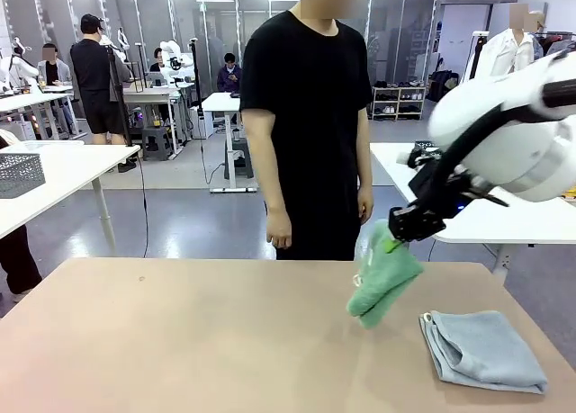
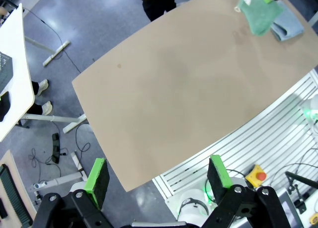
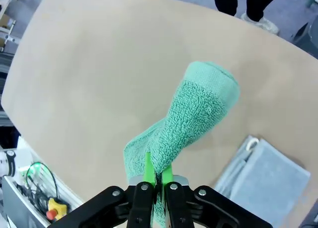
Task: Fold the towels and place them in the basket.
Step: Stack the folded Towel with hook on the right side of the table.
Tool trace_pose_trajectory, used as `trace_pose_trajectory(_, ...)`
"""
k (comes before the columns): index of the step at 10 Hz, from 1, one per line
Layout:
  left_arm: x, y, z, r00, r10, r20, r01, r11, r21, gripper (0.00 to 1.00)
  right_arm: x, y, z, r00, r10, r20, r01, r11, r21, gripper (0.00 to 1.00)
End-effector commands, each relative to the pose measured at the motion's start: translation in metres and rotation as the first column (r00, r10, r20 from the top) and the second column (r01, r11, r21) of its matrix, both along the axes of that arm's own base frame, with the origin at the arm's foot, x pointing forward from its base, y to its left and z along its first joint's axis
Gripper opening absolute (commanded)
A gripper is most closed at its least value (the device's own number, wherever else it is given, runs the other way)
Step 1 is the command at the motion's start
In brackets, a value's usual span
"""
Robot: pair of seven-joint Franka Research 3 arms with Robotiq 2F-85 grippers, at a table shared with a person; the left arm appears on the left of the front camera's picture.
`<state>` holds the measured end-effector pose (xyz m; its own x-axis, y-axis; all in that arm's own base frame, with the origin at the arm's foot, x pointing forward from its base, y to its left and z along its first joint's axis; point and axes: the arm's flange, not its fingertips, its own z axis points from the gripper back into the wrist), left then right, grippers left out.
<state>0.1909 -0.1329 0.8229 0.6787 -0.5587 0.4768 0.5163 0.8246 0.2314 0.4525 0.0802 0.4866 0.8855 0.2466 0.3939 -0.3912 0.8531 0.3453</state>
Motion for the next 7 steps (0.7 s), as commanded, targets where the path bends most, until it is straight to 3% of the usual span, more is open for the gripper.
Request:
trace_pose_trajectory(1,-0.001,0.0,0.002,1.0,0.001,0.002,-0.001,1.0,0.006,1.0,-0.019,-0.026,-0.01,1.0,0.009,0.002,-0.009,1.0,-0.016,0.05)
trace_pose_trajectory(7,-0.001,0.0,0.002,1.0,0.001,0.002,-0.001,1.0,0.006,1.0,-0.046,-0.091,-0.055,0.998,0.047,0.031,-0.044,0.994,-0.099,0.05)
